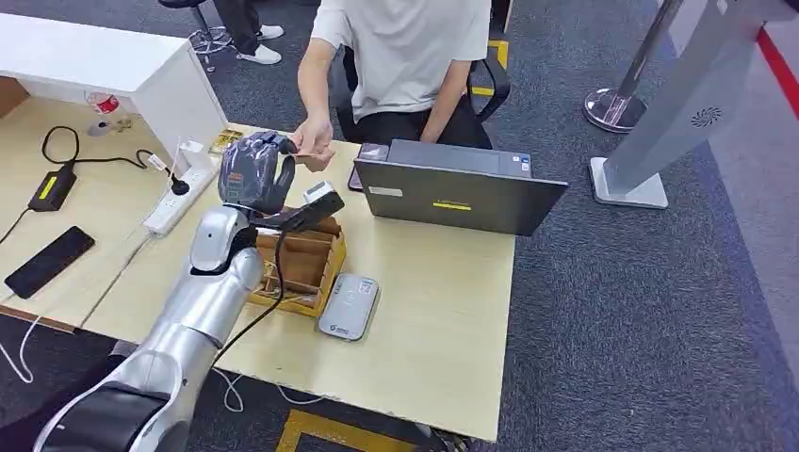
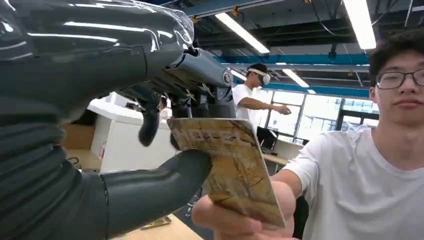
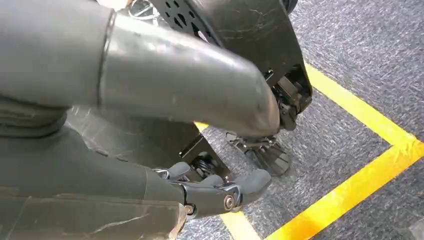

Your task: Pass the card to the sensor for recognition and then transmit it.

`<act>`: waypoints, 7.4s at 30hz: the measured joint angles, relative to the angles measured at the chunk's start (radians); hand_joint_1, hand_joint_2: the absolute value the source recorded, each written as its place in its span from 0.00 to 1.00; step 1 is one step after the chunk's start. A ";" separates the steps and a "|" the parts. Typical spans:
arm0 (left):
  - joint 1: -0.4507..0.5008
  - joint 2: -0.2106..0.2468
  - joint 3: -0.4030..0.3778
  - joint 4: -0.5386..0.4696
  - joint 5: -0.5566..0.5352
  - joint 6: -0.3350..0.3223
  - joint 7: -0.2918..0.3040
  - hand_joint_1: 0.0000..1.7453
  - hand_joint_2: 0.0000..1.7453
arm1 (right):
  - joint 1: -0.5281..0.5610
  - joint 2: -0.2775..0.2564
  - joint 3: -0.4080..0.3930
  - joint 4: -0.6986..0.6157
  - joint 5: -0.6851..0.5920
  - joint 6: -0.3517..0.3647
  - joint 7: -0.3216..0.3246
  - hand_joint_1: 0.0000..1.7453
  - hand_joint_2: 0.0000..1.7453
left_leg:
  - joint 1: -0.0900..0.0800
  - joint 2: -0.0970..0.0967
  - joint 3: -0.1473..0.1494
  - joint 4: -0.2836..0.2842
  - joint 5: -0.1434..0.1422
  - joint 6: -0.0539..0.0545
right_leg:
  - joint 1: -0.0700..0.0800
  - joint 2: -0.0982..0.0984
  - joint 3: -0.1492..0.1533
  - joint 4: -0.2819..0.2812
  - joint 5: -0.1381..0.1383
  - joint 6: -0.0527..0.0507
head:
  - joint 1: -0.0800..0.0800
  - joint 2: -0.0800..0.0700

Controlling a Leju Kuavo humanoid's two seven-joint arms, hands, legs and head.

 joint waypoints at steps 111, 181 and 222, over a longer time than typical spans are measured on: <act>-0.029 -0.027 -0.116 -0.257 -0.256 -0.019 0.219 0.00 1.00 | -0.004 -0.024 -0.074 -0.002 -0.042 -0.032 0.032 0.00 0.00 | 0.000 0.000 -0.001 0.000 0.003 0.001 | 0.000 0.000 -0.002 0.002 0.001 0.000 | 0.000 0.000; 0.584 0.250 -0.174 -0.665 -0.050 -0.391 0.109 0.00 1.00 | 0.035 -0.049 -0.135 -0.005 -0.143 -0.064 -0.087 0.00 0.00 | -0.005 -0.003 -0.002 0.000 0.001 0.003 | -0.006 -0.004 -0.001 0.002 -0.003 0.004 | 0.000 0.000; 0.611 0.235 -0.127 -0.613 -0.101 -0.386 0.163 1.00 1.00 | 0.037 -0.050 -0.150 -0.007 -0.143 -0.065 -0.079 0.00 0.00 | -0.006 -0.003 -0.001 0.000 0.001 0.004 | -0.006 -0.004 -0.001 0.002 -0.002 0.005 | 0.000 0.000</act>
